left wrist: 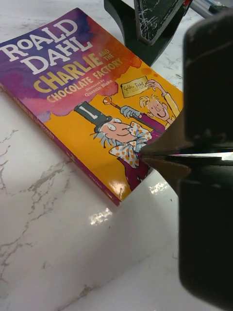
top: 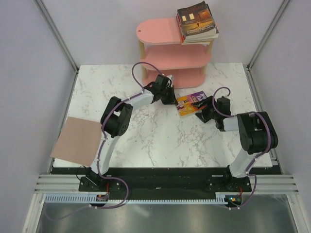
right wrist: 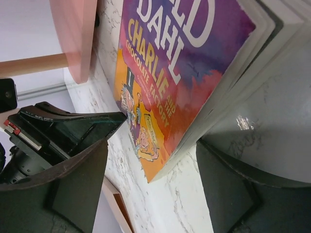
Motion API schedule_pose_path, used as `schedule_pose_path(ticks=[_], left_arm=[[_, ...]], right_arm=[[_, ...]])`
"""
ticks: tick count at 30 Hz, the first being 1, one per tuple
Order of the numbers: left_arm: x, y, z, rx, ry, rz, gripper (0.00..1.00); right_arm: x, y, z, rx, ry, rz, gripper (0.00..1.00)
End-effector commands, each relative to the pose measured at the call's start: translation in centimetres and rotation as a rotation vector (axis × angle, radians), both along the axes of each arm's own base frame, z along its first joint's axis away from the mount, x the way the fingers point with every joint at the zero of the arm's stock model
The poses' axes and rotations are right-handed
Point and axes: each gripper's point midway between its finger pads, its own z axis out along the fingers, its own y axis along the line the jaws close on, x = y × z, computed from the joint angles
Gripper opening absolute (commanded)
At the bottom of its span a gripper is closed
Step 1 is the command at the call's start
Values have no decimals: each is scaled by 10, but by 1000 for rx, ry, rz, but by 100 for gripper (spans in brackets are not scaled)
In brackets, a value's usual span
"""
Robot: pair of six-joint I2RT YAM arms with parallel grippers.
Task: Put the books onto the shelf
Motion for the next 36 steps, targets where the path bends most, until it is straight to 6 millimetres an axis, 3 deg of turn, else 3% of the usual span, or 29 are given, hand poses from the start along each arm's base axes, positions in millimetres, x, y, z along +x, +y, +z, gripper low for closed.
schedule_pose_path(ticks=[1,7,11,18,24,27,28,30,31,32,33,34,35,36], left_arm=[[-6,1,-37,88,64,25,2],[-25,-13,-42,84,97,-39,2],[-42,-19,-43,94,117,-86,2],[-70,-19,-50,104,175,-146,2],[-102,-13,-50,79,261,-202,2],[-114,-5,-31,65,258,-215,2],[-115,-1,-26,68,248,-215,5],[-115,9,2,58,184,-219,26],[-113,12,14,57,151,-214,58],[-114,23,15,82,135,-198,71],[-111,28,40,73,63,-203,81],[-109,34,47,80,37,-195,99],[-109,46,47,82,34,-185,100],[-106,52,64,62,-1,-185,100]], right_arm=[[-4,-7,-25,-22,42,-49,79],[19,5,-3,0,-108,-41,63],[38,38,17,14,-191,34,55],[45,76,34,81,-285,114,12],[35,86,43,90,-294,186,7],[25,91,44,70,-263,258,7],[20,91,38,36,-234,290,7],[6,93,38,10,-194,354,6],[3,94,40,-29,-216,393,6],[-1,94,42,-50,-219,424,7],[-11,94,44,-64,-193,461,6],[-13,93,50,-108,-229,509,6],[-17,93,58,-125,-248,538,6],[-25,92,53,-138,-212,571,6]])
